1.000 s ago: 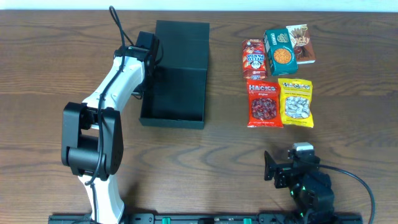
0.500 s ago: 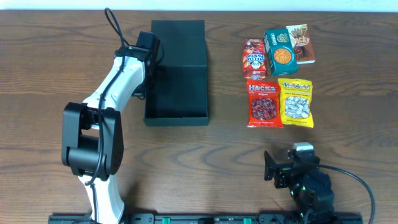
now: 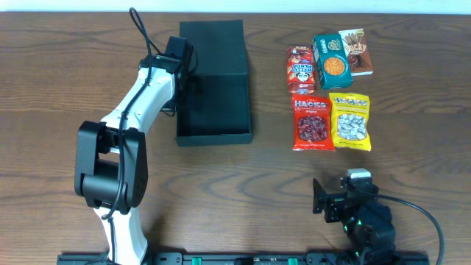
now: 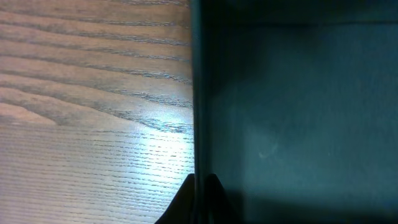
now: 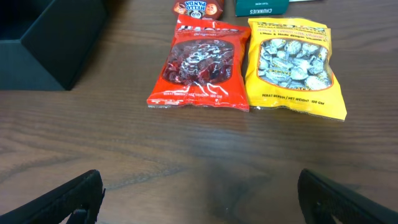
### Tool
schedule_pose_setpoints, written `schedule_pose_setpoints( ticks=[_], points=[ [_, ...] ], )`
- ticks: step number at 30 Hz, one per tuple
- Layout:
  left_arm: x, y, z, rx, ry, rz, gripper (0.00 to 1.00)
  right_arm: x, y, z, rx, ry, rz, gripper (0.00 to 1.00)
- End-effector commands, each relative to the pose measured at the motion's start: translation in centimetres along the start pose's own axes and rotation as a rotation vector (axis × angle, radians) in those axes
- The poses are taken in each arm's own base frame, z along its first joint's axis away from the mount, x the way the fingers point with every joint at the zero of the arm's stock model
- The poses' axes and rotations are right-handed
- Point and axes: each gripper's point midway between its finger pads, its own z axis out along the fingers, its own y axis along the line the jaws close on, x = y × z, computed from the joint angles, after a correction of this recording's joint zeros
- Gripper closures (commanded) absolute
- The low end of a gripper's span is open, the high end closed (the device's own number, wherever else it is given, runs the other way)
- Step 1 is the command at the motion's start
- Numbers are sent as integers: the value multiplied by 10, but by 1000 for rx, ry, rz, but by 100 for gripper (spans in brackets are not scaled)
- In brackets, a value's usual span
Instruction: Pack container
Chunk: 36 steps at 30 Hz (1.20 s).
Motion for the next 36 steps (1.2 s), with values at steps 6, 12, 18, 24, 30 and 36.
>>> schedule_pose_setpoints(
  ticks=[6,12,18,24,30,36],
  points=[
    [15,-5,4,-10,51,103,94,2,-3,1,16,2,12,1],
    [24,-23,6,-5,61,157,94,2,-3,1,16,2,12,1],
    [26,-30,5,-4,61,133,94,2,-3,1,16,3,12,1],
    [32,-27,5,-16,88,38,94,2,-3,1,16,3,12,1],
    [41,-24,4,-29,122,-6,94,2,-3,1,16,3,12,1],
    [45,-23,3,-35,139,-3,94,2,-3,1,16,3,12,1]
  ],
)
